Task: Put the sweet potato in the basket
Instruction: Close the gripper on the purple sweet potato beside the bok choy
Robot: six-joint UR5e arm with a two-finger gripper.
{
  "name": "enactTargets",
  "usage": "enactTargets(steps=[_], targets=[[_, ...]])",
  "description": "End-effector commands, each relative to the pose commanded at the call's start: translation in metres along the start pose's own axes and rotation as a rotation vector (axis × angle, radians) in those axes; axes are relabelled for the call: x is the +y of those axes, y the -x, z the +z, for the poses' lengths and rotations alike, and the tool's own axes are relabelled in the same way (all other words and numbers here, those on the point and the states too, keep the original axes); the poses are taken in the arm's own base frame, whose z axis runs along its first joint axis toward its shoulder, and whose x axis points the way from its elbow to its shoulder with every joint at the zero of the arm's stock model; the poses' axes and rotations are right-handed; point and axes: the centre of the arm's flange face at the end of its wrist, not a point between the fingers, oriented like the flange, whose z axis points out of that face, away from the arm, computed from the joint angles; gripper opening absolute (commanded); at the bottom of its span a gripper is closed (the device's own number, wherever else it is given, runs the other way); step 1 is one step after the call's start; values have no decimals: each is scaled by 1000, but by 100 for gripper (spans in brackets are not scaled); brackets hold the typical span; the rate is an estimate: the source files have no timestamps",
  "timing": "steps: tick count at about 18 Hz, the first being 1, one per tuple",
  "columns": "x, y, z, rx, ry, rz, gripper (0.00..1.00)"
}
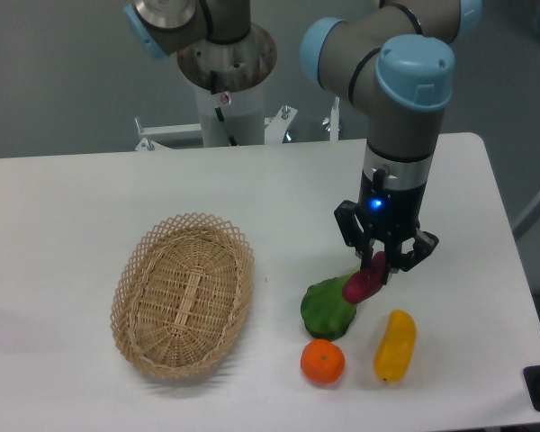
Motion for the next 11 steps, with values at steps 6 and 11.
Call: enactTargets(steps=[6, 11], targets=[[2, -1, 1, 1, 10, 1, 19], [-1, -7, 1, 5, 15, 2, 19]])
